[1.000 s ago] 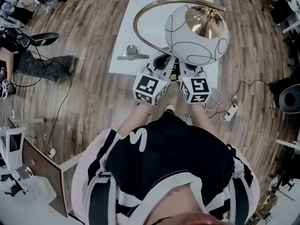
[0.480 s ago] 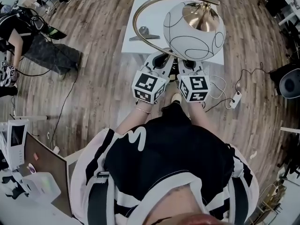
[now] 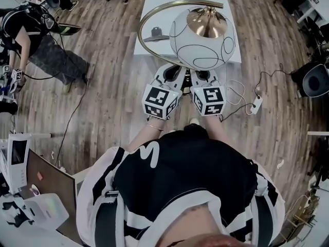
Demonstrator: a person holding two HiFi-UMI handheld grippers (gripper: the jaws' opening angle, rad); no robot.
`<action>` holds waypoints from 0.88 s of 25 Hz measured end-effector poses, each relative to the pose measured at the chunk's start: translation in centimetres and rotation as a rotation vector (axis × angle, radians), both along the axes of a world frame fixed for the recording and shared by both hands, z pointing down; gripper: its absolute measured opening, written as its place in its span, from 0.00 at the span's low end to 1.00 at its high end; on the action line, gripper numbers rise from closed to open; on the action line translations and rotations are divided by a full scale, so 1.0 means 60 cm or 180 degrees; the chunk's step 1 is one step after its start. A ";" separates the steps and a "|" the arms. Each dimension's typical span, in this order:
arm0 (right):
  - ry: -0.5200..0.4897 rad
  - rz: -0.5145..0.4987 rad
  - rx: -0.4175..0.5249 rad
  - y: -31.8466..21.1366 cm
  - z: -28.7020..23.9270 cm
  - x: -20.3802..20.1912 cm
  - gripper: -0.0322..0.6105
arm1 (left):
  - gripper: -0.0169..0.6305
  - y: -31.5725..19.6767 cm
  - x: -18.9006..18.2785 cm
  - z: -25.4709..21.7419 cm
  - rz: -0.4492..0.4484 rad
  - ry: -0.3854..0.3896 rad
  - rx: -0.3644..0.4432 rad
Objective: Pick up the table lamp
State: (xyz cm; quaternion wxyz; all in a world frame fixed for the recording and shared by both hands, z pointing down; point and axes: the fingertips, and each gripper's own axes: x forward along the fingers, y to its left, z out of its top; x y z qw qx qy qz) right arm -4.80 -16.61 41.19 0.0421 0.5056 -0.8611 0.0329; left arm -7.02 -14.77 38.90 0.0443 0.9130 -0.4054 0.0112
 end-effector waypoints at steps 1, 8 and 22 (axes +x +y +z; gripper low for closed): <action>0.0022 0.0010 0.0020 0.003 -0.002 0.001 0.08 | 0.03 0.003 0.001 -0.002 0.0011 0.0005 -0.0002; 0.0067 0.0116 0.0086 0.034 -0.008 0.018 0.08 | 0.03 0.035 0.018 -0.004 0.0125 -0.0052 0.0007; 0.0013 0.0147 0.0114 0.112 -0.007 0.052 0.08 | 0.03 0.114 0.052 -0.003 0.0152 -0.0135 0.0065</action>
